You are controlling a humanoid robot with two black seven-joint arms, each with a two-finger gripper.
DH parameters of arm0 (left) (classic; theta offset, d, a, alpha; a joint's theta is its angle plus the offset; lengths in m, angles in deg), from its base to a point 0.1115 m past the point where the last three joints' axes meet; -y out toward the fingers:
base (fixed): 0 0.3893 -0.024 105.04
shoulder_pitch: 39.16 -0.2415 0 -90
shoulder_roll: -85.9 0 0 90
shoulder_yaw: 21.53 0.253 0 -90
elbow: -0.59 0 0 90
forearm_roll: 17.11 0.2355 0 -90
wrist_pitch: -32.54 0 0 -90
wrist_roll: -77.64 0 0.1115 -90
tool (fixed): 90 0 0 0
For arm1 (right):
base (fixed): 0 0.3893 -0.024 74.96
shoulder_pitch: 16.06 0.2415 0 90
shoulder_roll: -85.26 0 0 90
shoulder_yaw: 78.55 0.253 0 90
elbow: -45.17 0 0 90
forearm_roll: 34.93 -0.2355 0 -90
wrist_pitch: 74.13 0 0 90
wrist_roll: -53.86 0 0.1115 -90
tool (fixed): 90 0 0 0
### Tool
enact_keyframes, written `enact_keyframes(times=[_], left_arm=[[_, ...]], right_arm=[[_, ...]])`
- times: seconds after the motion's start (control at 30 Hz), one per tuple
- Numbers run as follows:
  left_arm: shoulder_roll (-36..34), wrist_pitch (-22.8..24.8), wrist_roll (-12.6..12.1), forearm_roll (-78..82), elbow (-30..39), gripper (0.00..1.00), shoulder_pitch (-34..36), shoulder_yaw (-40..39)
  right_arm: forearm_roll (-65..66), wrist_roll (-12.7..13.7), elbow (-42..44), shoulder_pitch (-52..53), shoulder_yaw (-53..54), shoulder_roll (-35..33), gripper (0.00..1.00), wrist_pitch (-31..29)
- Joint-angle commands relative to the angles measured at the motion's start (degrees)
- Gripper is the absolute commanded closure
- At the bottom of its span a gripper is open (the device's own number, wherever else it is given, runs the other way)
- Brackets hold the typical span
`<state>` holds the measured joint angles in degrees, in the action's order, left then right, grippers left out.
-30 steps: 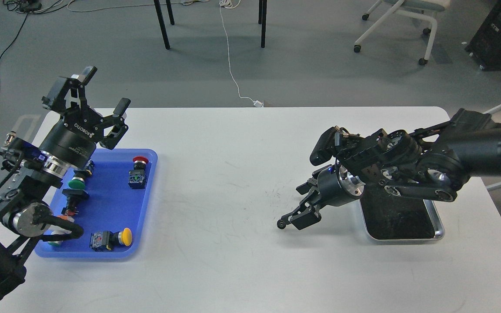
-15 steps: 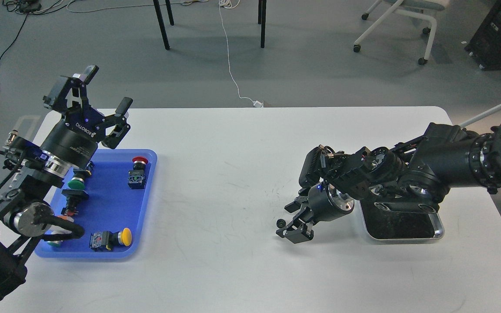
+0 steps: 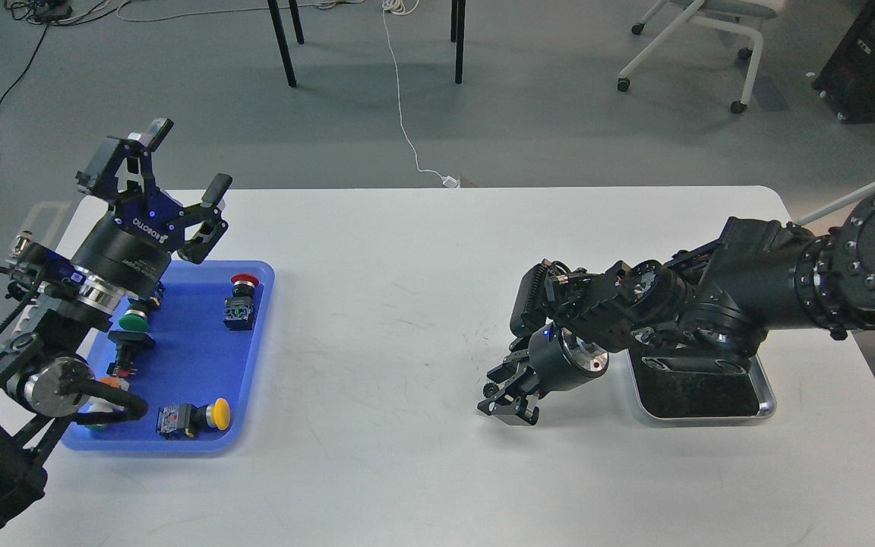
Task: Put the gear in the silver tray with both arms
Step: 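Reach the right gripper to the second gear and grasp it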
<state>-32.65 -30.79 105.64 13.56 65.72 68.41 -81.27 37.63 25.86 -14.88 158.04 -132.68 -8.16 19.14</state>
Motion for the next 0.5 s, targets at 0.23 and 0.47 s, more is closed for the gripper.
enact_keyframes(times=[0.23,0.47], left_arm=[[0.25,-0.04,0.00,0.00,-0.01,0.01,-0.44,-0.03],[0.16,-0.04,0.00,0.00,-0.01,0.01,-0.35,-0.11]], right_arm=[[0.04,0.00,0.82,0.00,-0.10,0.70,0.81,-0.19],[-0.23,0.00,0.55,0.97,-0.01,0.26,0.87,-0.19]])
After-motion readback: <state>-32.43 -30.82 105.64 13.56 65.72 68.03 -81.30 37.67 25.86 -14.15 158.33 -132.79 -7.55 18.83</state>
